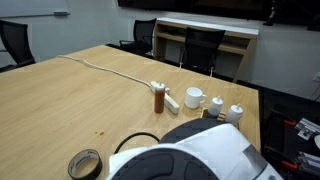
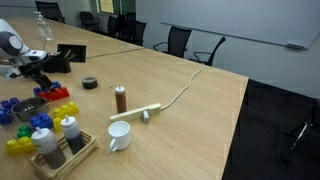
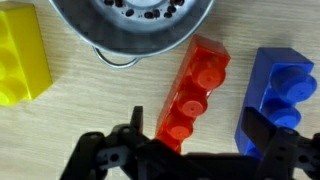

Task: Align the blue and orange legos together then put the purple legos on top of the blue and orange legos

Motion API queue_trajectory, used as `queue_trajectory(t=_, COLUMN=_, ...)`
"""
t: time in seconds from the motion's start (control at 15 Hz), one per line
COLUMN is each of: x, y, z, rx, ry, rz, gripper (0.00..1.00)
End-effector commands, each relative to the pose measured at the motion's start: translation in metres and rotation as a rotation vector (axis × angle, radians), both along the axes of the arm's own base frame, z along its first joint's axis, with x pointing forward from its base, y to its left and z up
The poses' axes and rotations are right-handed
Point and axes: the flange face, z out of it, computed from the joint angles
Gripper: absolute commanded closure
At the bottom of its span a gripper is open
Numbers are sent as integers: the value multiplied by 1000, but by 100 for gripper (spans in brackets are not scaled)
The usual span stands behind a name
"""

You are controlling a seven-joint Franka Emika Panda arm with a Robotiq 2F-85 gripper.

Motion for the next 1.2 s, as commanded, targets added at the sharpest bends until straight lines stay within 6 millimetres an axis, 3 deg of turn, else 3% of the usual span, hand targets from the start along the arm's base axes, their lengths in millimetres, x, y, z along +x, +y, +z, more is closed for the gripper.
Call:
queue_trajectory(t=0.0, x=6, y=-5, z=-6, rx=45, ry=24, rz=-91, gripper=0)
queue_trajectory(t=1.13, x=22, y=0, z=-21, rx=203, ry=88, rz=-114, gripper=0)
